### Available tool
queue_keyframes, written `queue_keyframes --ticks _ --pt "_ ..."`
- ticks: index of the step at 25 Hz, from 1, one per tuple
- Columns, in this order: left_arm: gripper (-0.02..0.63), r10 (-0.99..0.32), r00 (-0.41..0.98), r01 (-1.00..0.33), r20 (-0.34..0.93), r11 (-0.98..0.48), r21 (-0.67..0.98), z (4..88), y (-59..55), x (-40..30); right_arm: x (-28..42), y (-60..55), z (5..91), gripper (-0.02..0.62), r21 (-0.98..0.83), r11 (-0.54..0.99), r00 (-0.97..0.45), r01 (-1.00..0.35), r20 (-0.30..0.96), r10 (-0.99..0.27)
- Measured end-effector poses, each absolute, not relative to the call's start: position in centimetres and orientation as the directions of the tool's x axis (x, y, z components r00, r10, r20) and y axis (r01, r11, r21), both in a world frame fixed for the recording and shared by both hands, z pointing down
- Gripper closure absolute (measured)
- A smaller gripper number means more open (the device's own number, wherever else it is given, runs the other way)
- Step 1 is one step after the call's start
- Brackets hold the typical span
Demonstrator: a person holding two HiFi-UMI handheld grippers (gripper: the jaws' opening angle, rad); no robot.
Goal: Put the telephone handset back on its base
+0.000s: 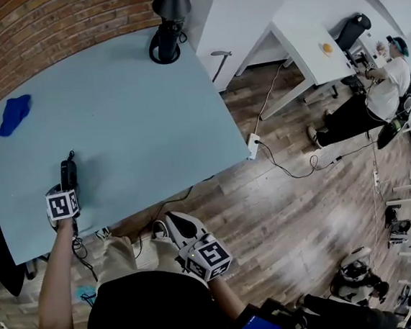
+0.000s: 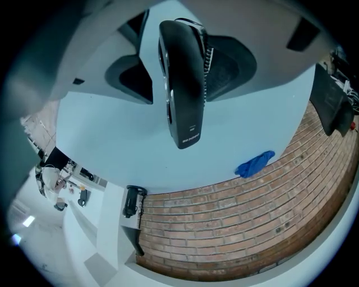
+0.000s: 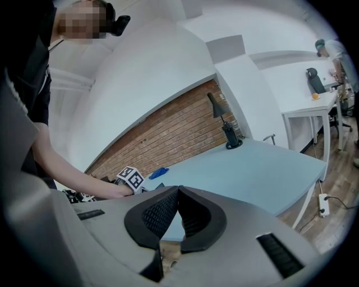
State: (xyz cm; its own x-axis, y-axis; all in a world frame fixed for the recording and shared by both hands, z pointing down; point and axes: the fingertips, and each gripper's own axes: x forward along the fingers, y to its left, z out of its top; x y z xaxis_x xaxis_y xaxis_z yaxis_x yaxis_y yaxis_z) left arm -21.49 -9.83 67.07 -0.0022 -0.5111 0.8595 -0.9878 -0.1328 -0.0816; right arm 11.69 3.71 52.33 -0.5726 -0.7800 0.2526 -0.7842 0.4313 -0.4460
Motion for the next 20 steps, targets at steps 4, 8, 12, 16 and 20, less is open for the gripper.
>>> queue_keyframes --ticks 4,8,12,16,20 --pt "0.282 -0.631 0.115 -0.993 0.767 -0.104 0.063 64.8 -10.6 -21.5 12.5 4.0 52.6 0.578 -0.44 0.423 -0.565 -0.792 0.267 -0.781" --pt "0.282 -0.66 0.201 -0.975 0.724 -0.061 0.215 64.5 -11.0 -23.5 13.0 4.0 52.7 0.578 -0.433 0.419 -0.56 -0.799 0.279 -0.78" --pt "0.282 -0.609 0.255 -0.962 0.751 -0.085 0.258 66.0 -10.7 -24.0 12.7 4.0 52.8 0.577 -0.427 0.426 -0.568 -0.797 0.293 -0.769" --pt "0.322 -0.581 0.299 -0.944 0.757 -0.066 0.322 66.9 -10.4 -23.5 11.6 3.9 52.6 0.578 -0.426 0.446 -0.588 -0.787 0.298 -0.752" --pt "0.364 -0.576 0.277 -0.957 0.769 -0.091 0.276 66.6 -10.3 -22.9 10.9 3.9 52.4 0.577 -0.424 0.456 -0.596 -0.783 0.298 -0.745"
